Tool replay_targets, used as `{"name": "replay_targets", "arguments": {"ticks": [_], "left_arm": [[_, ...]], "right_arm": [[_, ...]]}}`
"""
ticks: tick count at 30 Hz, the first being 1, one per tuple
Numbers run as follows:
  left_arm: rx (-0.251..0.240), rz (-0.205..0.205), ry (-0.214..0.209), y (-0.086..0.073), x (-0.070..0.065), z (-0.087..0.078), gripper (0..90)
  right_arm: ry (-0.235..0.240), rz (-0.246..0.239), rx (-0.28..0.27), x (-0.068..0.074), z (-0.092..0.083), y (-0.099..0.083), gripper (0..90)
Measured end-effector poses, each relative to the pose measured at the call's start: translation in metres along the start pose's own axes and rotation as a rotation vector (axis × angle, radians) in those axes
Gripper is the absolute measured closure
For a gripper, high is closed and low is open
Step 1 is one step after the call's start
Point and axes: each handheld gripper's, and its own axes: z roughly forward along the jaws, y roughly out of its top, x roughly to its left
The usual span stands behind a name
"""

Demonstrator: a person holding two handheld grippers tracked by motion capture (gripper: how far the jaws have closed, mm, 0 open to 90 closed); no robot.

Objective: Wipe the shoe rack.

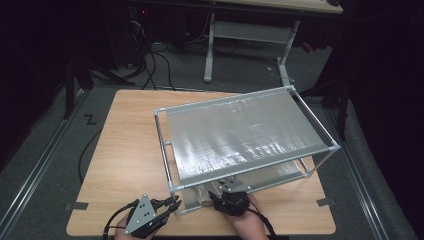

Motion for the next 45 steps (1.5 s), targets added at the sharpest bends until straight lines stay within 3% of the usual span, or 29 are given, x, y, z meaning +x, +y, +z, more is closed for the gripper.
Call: {"name": "replay_targets", "arguments": {"ticks": [3,13,18,19,20,24,29,34,35,38,45], "left_arm": [[0.000,0.000,0.000,0.000,0.000,0.000,79.5],[0.000,-0.004,-0.003,0.000,0.000,0.000,79.5],[0.000,-0.006,-0.004,0.000,0.000,0.000,79.6],[0.000,-0.007,-0.005,0.000,0.000,0.000,79.6],[-0.001,-0.008,-0.006,0.000,0.000,0.000,79.6],[-0.002,-0.008,-0.009,0.000,0.000,0.001,79.6],[-0.003,-0.010,-0.010,0.000,0.000,0.001,79.7],[-0.003,-0.009,-0.013,0.000,-0.001,0.002,79.6],[-0.003,-0.009,-0.013,0.000,-0.001,0.002,79.6],[-0.004,-0.010,-0.015,0.000,-0.001,0.002,79.7],[-0.002,-0.009,-0.017,0.000,-0.001,0.002,79.6]], "right_arm": [[-0.027,0.009,-0.001,-0.014,-0.005,-0.005,45.6],[-0.165,0.117,0.010,-0.071,-0.026,-0.024,46.0],[-0.237,0.139,0.010,-0.103,-0.037,-0.035,46.1],[-0.251,0.178,0.014,-0.106,-0.040,-0.037,46.1],[-0.269,0.168,0.010,-0.114,-0.042,-0.039,46.1],[-0.331,0.213,0.013,-0.138,-0.051,-0.047,46.2],[-0.404,0.230,0.016,-0.163,-0.062,-0.056,46.4],[-0.450,0.258,0.020,-0.180,-0.070,-0.063,46.8],[-0.461,0.284,0.020,-0.183,-0.072,-0.065,47.2],[-0.502,0.285,0.019,-0.193,-0.078,-0.070,47.7],[-0.540,0.295,0.026,-0.198,-0.078,-0.071,49.4]]}}
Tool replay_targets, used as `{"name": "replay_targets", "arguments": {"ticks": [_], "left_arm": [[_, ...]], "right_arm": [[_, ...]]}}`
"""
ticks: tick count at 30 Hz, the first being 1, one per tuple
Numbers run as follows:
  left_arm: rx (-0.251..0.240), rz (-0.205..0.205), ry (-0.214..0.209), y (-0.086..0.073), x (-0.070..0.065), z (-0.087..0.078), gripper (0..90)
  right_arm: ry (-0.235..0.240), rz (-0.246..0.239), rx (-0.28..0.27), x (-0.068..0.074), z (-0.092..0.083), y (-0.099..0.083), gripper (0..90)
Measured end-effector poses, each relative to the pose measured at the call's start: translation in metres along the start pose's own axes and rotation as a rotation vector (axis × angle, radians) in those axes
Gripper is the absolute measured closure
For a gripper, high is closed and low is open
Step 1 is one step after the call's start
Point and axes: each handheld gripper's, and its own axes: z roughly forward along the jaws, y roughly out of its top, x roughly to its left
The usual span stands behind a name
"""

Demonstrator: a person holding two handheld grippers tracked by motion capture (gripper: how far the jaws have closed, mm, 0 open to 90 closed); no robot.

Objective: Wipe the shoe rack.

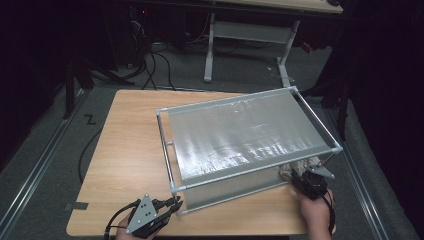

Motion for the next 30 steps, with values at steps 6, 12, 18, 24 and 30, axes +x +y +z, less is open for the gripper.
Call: {"name": "replay_targets", "arguments": {"ticks": [6,12,18,24,30], "left_arm": [[-0.003,-0.001,-0.005,0.000,0.001,0.000,79.8],[-0.003,-0.001,-0.004,0.000,0.001,0.000,79.8],[-0.006,-0.002,-0.004,-0.001,0.001,0.001,79.8],[-0.004,0.000,-0.002,-0.001,0.000,0.001,79.8],[-0.005,-0.001,-0.003,-0.001,0.000,0.001,79.8]], "right_arm": [[0.017,0.043,0.013,0.001,0.003,0.002,49.8],[0.075,0.029,0.016,0.014,0.004,0.004,50.6],[0.139,-0.020,0.011,0.033,0.002,0.005,50.7],[0.203,-0.065,0.015,0.060,-0.003,0.007,50.8],[0.267,-0.098,0.017,0.087,-0.010,0.007,51.0]]}}
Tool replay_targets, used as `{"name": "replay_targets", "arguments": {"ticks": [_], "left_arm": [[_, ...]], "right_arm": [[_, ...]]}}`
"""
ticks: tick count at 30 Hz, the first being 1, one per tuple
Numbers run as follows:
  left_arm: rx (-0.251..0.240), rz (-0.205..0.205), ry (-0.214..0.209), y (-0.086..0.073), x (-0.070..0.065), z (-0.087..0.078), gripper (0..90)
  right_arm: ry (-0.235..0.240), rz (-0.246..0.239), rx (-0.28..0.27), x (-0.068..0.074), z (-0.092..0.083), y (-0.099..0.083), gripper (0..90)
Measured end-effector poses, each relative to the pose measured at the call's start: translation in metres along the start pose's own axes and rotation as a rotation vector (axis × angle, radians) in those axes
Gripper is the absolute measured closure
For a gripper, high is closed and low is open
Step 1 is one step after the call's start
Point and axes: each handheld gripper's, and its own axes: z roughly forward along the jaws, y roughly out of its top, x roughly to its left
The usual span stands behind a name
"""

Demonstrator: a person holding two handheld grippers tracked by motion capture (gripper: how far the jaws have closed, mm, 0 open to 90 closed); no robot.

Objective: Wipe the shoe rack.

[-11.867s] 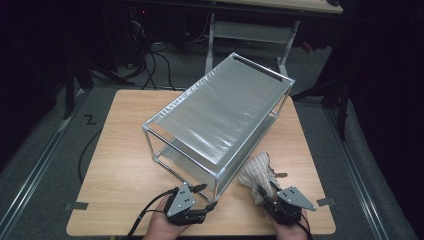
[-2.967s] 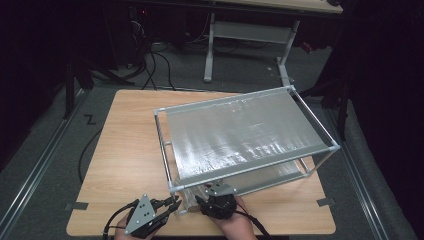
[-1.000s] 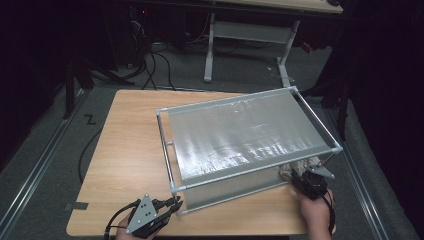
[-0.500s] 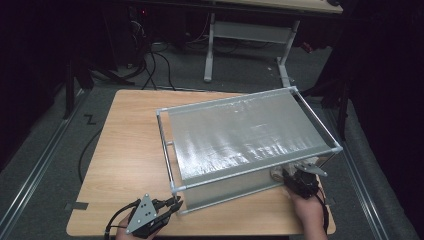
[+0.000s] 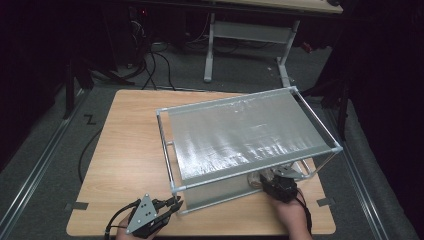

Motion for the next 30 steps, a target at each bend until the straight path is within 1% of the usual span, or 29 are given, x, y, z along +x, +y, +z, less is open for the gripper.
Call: {"name": "replay_targets", "arguments": {"ticks": [1,2,3,4,6,7,8,9,12,14,15,16,19,21,22,23,26,27,28,29,30], "left_arm": [[0.000,0.000,0.000,0.000,0.000,0.000,79.7],[0.001,0.001,0.000,0.000,0.000,0.000,79.7],[0.001,0.001,0.000,0.000,0.000,0.000,79.7],[0.001,0.001,0.000,0.000,0.000,0.000,79.8],[0.001,0.001,0.000,0.000,0.000,0.000,79.7],[0.001,0.001,0.000,0.000,0.000,0.000,79.7],[0.001,0.001,0.000,0.000,0.000,0.000,79.8],[0.001,0.001,0.000,0.000,0.000,0.000,79.7],[0.002,0.001,0.000,0.000,0.000,0.000,79.7],[0.002,0.005,0.003,0.000,0.000,0.000,79.7],[0.002,0.006,0.005,0.000,-0.001,0.000,79.6],[0.003,0.007,0.006,0.000,-0.001,0.000,79.6],[0.004,0.007,0.008,0.000,-0.001,0.000,79.6],[0.005,0.008,0.009,0.001,-0.001,0.000,79.5],[0.003,0.007,0.010,0.001,-0.001,0.000,79.5],[0.003,0.009,0.011,0.000,-0.002,0.000,79.4],[0.004,0.011,0.013,0.000,-0.002,0.001,79.3],[0.003,0.009,0.013,0.000,-0.002,0.001,79.3],[0.003,0.008,0.012,0.000,-0.002,0.001,79.3],[0.002,0.007,0.012,0.000,-0.002,0.001,79.3],[0.002,0.007,0.011,0.000,-0.002,0.001,79.3]], "right_arm": [[0.014,-0.017,-0.003,0.004,0.001,0.001,51.0],[0.028,-0.018,-0.003,0.010,0.001,0.002,51.0],[0.040,-0.045,-0.005,0.014,0.001,0.002,51.0],[0.049,-0.037,0.002,0.021,0.001,0.003,51.0],[0.078,-0.060,0.001,0.031,0.002,0.005,50.9],[0.088,-0.058,0.008,0.038,0.002,0.005,50.9],[0.105,-0.079,0.001,0.043,0.003,0.006,50.8],[0.117,-0.085,0.002,0.049,0.003,0.007,50.8],[0.157,-0.123,0.001,0.069,0.004,0.009,50.7],[0.188,-0.127,0.006,0.085,0.004,0.010,50.5],[0.200,-0.153,-0.001,0.092,0.005,0.011,50.5],[0.210,-0.153,0.005,0.099,0.005,0.012,50.4],[0.233,-0.212,-0.001,0.118,0.005,0.013,50.4],[0.250,-0.239,-0.009,0.130,0.005,0.014,50.4],[0.278,-0.220,-0.012,0.137,0.004,0.014,50.4],[0.283,-0.232,-0.016,0.140,0.004,0.014,50.4],[0.292,-0.239,-0.016,0.151,0.003,0.015,50.4],[0.307,-0.244,-0.019,0.155,0.003,0.015,50.4],[0.309,-0.244,-0.016,0.158,0.003,0.015,50.4],[0.312,-0.260,-0.023,0.160,0.003,0.015,50.4],[0.315,-0.249,-0.013,0.164,0.002,0.015,50.4]]}}
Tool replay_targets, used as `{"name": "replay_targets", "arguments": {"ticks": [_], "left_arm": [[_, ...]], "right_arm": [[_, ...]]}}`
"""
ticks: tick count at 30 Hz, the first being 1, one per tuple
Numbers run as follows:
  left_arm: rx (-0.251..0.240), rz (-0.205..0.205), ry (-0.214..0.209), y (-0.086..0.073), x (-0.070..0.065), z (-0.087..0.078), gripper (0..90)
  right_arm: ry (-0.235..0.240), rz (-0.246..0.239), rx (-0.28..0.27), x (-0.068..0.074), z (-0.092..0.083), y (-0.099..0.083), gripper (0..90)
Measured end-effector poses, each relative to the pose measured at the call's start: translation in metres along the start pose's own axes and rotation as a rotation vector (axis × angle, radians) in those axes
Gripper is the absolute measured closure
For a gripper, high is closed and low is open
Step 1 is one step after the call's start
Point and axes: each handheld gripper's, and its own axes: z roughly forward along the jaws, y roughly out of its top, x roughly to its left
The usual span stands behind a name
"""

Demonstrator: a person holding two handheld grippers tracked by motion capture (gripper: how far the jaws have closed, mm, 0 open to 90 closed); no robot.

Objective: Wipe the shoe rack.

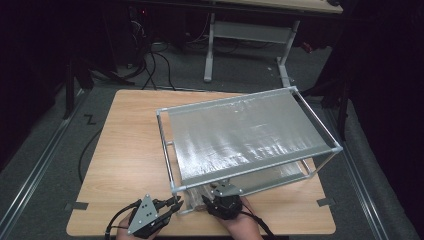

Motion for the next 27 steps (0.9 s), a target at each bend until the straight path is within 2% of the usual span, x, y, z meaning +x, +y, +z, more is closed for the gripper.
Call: {"name": "replay_targets", "arguments": {"ticks": [1,4,5,6,11,15,16,17,19,20,23,24,25,27], "left_arm": [[-0.002,-0.003,0.000,0.000,0.000,0.000,79.3],[0.001,-0.002,0.002,0.000,0.000,0.001,79.3],[0.002,-0.001,0.001,0.000,0.000,0.001,79.3],[0.002,-0.003,0.000,0.000,0.000,0.001,79.3],[0.001,-0.004,-0.006,-0.001,0.001,0.001,79.2],[0.004,-0.002,-0.007,-0.001,0.000,0.001,78.9],[0.004,-0.003,-0.006,-0.001,0.000,0.001,78.9],[0.005,-0.003,-0.007,-0.001,0.000,0.001,78.8],[0.006,-0.003,-0.005,-0.001,0.000,0.002,78.8],[0.006,-0.004,-0.003,-0.001,0.000,0.002,78.8],[0.007,-0.003,0.000,-0.001,0.000,0.003,78.9],[0.007,-0.003,0.003,-0.001,0.000,0.003,79.0],[0.007,-0.003,0.003,-0.001,-0.001,0.003,79.0],[0.011,-0.002,0.002,-0.001,0.000,0.003,79.0]], "right_arm": [[0.012,-0.019,-0.014,0.002,0.002,0.001,50.4],[0.025,0.000,-0.001,0.013,0.002,0.003,50.4],[0.036,-0.033,-0.022,0.016,0.004,0.004,50.4],[0.038,-0.046,-0.028,0.018,0.005,0.005,50.4],[0.055,-0.052,-0.030,0.031,0.007,0.007,48.9],[0.076,-0.040,-0.036,0.031,0.008,0.010,34.4],[0.084,-0.028,-0.034,0.031,0.008,0.011,31.4],[0.084,0.003,-0.020,0.033,0.007,0.012,29.1],[0.092,-0.026,-0.042,0.033,0.009,0.013,26.9],[0.103,-0.009,-0.024,0.035,0.009,0.013,26.9],[0.123,-0.012,-0.015,0.035,0.011,0.012,31.0],[0.133,0.002,-0.006,0.035,0.010,0.012,34.0],[0.157,0.005,-0.004,0.035,0.010,0.012,40.9],[0.177,-0.006,-0.016,0.035,0.011,0.012,48.7]]}}
